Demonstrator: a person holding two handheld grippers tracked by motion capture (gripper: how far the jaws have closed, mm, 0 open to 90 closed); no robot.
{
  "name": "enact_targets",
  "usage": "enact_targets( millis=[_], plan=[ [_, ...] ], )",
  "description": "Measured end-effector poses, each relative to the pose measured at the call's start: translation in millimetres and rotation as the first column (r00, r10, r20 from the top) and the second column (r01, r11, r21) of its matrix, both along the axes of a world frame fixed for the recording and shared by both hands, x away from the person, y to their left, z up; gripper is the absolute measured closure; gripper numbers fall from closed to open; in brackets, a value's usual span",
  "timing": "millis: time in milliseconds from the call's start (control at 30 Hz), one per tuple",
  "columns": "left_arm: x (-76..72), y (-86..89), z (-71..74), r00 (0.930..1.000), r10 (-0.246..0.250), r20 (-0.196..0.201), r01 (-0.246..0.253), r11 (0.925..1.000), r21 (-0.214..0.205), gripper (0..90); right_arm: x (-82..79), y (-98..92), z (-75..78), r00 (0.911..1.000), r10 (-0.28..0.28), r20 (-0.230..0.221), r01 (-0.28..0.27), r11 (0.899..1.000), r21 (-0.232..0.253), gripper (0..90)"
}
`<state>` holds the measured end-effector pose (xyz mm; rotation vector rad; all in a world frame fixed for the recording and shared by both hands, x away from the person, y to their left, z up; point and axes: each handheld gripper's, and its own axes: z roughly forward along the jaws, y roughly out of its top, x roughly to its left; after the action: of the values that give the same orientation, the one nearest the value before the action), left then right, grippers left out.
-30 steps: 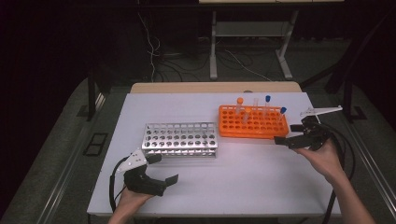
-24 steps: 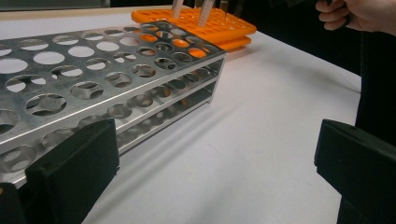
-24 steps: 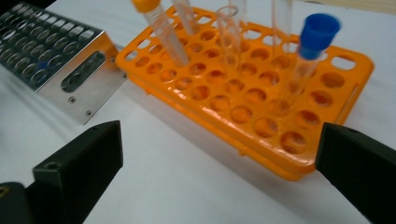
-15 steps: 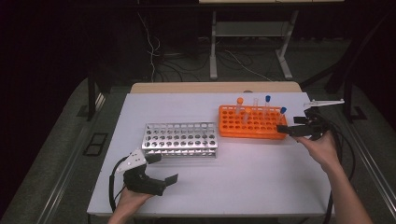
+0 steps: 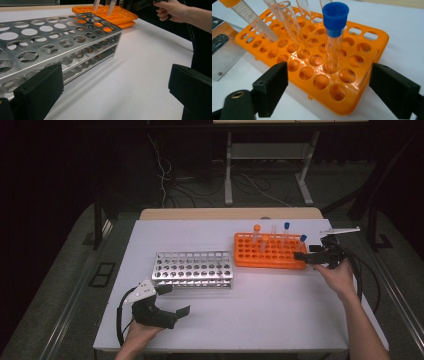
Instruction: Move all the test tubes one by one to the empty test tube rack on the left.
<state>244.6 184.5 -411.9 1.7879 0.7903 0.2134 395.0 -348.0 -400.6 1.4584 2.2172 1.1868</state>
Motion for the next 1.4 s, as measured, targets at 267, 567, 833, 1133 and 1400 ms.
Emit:
enact_targets(
  millis=[267,567,833,1133,1400],
  plan=[
    [0.2,0.7,-0.1,1.0000,0.002,0.001,-0.002,1.0000,0.000,0.0,4.4,2.6,-7.2,0.9994,-0.018,0.030,0.017,1.000,0.009,34.2],
    [0.3,1.4,-0.3,1.0000,0.003,0.000,-0.003,1.0000,0.000,0.0,9.7,7.8,-13.3,0.9974,-0.048,0.054,0.048,0.999,-0.006,53.0],
    [0.4,1.9,-0.2,1.0000,0.005,-0.002,-0.005,1.0000,-0.004,0.0,12.3,12.9,-16.2,0.9954,-0.053,0.080,0.055,0.998,-0.019,72.8],
    [1.1,2.3,0.6,0.9999,0.007,-0.009,-0.007,1.0000,-0.005,0.0,9.4,17.2,-9.3,0.9942,-0.034,0.102,0.040,0.998,-0.058,75.8],
    [2.1,-1.9,1.9,0.9998,-0.006,-0.019,0.006,1.0000,0.004,0.0,-4.1,10.4,12.3,0.9925,-0.030,0.118,0.036,0.998,-0.052,75.9]
  ],
)
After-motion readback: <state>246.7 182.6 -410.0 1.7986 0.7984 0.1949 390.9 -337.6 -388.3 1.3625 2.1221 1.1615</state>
